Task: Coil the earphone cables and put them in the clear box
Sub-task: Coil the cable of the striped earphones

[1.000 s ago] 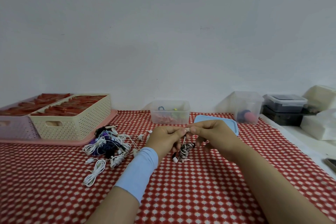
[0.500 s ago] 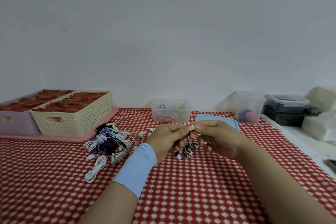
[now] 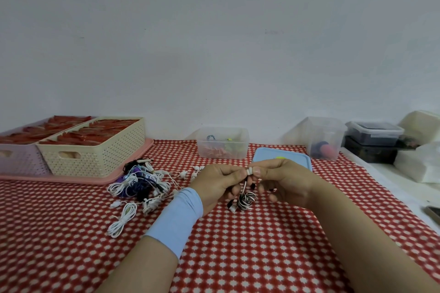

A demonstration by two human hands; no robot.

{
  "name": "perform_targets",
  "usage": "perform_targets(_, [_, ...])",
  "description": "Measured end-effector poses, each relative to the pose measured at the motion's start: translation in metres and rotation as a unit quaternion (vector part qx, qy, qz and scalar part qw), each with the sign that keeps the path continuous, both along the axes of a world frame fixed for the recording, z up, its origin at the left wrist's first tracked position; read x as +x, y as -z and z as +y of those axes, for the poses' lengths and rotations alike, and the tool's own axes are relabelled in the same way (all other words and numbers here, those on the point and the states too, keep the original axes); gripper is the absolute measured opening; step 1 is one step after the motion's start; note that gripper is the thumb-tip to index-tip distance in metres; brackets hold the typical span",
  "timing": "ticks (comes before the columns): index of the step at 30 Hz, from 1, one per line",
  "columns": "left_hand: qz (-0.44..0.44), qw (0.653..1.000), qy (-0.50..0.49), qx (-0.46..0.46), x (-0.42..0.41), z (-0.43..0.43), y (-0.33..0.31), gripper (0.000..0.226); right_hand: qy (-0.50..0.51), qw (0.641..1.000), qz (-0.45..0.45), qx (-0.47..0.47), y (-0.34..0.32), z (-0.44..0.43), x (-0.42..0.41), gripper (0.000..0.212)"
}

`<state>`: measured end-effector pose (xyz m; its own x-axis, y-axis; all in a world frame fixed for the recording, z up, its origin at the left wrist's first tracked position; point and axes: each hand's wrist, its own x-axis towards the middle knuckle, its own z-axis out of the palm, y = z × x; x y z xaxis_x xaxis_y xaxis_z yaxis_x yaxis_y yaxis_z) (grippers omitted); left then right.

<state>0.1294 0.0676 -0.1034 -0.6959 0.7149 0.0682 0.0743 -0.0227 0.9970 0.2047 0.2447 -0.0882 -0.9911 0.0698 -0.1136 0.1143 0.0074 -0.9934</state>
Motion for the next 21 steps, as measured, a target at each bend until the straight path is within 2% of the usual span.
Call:
perform_targets(2, [-0.004, 1.0, 0.001, -0.002, 0.0007, 0.0006, 0.0004, 0.018, -0.004, 1.0, -0.002, -0.004, -0.0006, 0.0023, 0.0012, 0.035])
perform_targets(5, [0.021, 1.0, 0.002, -0.015, 0.0, 0.0003, 0.001, 0.018, -0.008, 1.0, -0.002, 0.023, -0.0006, 0.002, 0.003, 0.03])
perform_targets(9, [0.0, 1.0, -0.006, -0.007, -0.0002, 0.0012, 0.0011, 0.018, 0.002, 1.0, 0.012, 0.017, -0.0009, 0.001, 0.0021, 0.038])
perform_targets(13, [-0.036, 0.999, -0.021, 0.025, -0.0009, 0.0035, 0.0007, 0.019, -0.005, 0.999, 0.035, -0.012, -0.0029, 0.0011, 0.004, 0.017])
perform_targets(21, [-0.024, 0.999, -0.01, 0.019, 0.0001, 0.0019, -0.0003, 0.02, 0.001, 0.999, 0.032, 0.027, -0.006, -0.0002, 0.0069, 0.02])
